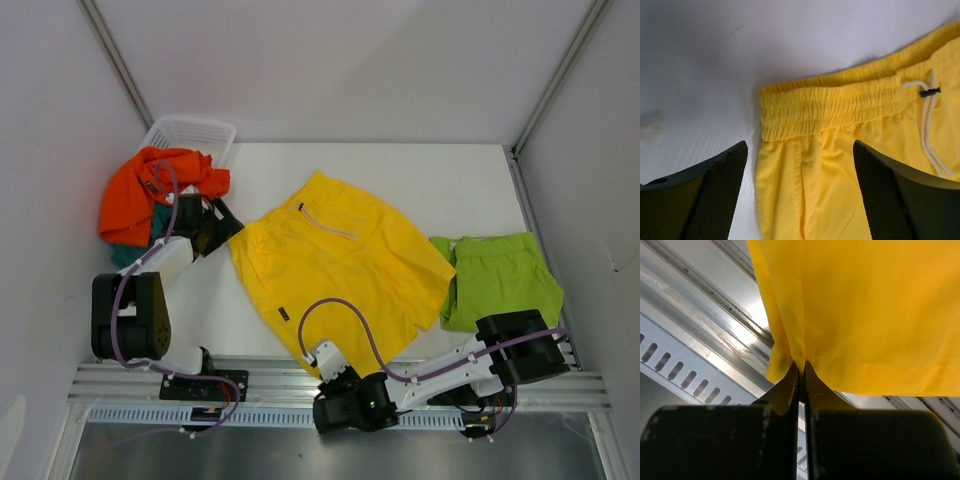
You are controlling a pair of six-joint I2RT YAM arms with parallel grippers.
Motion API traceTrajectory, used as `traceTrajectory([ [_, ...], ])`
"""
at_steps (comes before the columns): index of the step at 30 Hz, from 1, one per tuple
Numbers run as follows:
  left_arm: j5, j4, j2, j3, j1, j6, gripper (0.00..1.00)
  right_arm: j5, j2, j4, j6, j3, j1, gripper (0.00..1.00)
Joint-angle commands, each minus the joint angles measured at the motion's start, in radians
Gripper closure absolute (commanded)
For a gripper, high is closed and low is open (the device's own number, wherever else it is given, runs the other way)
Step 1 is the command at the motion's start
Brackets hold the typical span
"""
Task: Fold and stack the shorts
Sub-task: Fold the shorts
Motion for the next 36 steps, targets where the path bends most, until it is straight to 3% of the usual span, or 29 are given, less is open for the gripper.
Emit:
traceTrajectory([
  [1,0.011,0.037,0.06,0.003,0.012,0.016,0.14,0.022,-0.019,0.014,0.022,-0.007,-0.001,1.0],
  [5,0.023,0.057,0.129,0.025,0.012,0.011,0.2,0.02,-0.021,0.013,0.016,-0.002,0.0,1.0],
  [12,0.02,0.043,0.227,0.103,0.013,0.011,0.42,0.017,-0.03,0.002,0.007,0.021,0.008,1.0],
  [15,0.026,0.051,0.255,0.12,0.015,0.01,0.59,0.02,-0.026,-0.015,0.007,0.039,0.014,1.0],
  [17,0.042,0.051,0.26,0.128,0.015,0.01,0.92,0.025,-0.023,-0.027,0.003,0.053,0.022,1.0],
  [18,0.042,0.046,0.251,0.128,0.015,0.007,1.0,0.029,-0.023,-0.035,0.002,0.059,0.028,1.0],
  [21,0.027,0.027,0.202,0.1,0.015,-0.012,1.0,0.041,-0.035,-0.058,-0.039,0.092,0.065,1.0],
  [27,-0.068,-0.116,-0.04,0.072,0.031,-0.078,1.0,-0.014,-0.058,-0.04,-0.162,0.179,0.109,1.0],
  [33,-0.104,-0.4,-0.205,0.156,0.131,-0.141,1.0,-0.037,0.0,-0.026,-0.234,0.341,0.144,1.0],
  [36,-0.219,-0.594,-0.222,0.264,0.163,-0.139,1.0,-0.038,0.042,-0.043,-0.279,0.412,0.161,1.0],
])
